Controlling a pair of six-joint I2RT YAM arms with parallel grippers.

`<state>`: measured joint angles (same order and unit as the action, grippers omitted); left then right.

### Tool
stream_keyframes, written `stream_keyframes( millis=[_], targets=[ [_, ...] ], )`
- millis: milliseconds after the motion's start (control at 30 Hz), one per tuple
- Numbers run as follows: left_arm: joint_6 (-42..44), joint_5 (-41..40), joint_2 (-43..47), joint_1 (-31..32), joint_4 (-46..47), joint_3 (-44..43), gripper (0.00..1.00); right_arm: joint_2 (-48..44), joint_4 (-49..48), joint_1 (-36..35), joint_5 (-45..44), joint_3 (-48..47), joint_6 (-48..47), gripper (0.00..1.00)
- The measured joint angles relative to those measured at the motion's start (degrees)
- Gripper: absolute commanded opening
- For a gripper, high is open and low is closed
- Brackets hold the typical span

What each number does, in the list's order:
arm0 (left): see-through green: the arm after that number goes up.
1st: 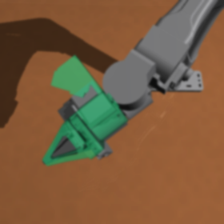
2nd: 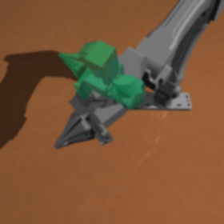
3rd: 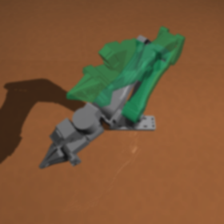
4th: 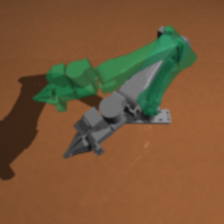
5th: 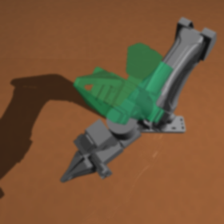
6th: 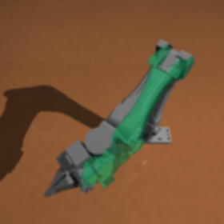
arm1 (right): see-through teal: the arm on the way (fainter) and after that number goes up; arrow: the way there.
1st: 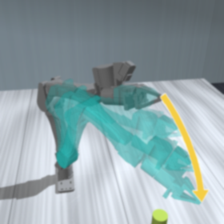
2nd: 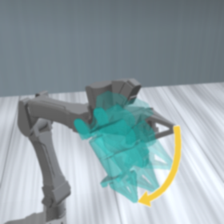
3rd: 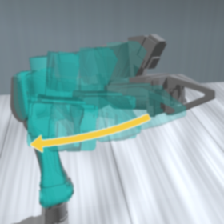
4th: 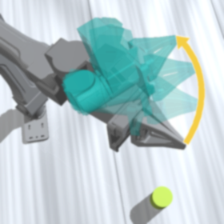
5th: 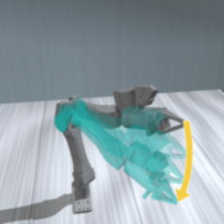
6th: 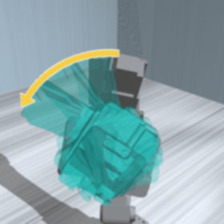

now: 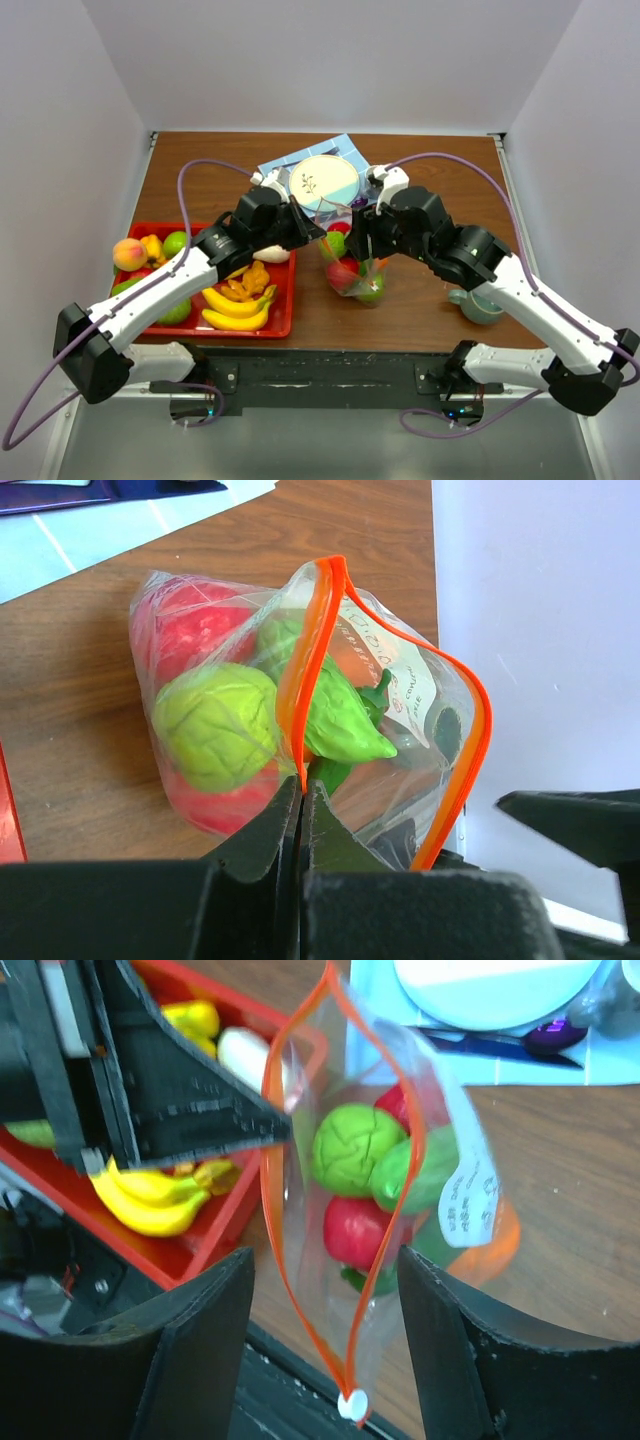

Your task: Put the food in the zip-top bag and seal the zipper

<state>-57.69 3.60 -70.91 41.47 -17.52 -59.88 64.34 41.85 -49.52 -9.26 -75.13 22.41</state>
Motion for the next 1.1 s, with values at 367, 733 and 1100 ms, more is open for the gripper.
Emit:
stream_keyframes(
  millis=[367, 733, 1100],
  targets=[
    [0.2, 1.7, -0.6, -0.5, 1.1, 0.0, 0.0, 0.3, 11.9, -7.5, -3.0, 1.7, -0.1, 0.71],
    [0.4, 2.7, -2.7, -0.5, 2.3, -0.8, 0.0, 9.9, 17.5, -11.9, -12.7, 1.4, 1.4, 0.32],
    [4.2, 2.1, -4.6, -0.6, 2.7, -4.3, 0.68, 11.1, 21.7, -11.8, -22.8, -8.5, 3.5, 0.0]
  ],
)
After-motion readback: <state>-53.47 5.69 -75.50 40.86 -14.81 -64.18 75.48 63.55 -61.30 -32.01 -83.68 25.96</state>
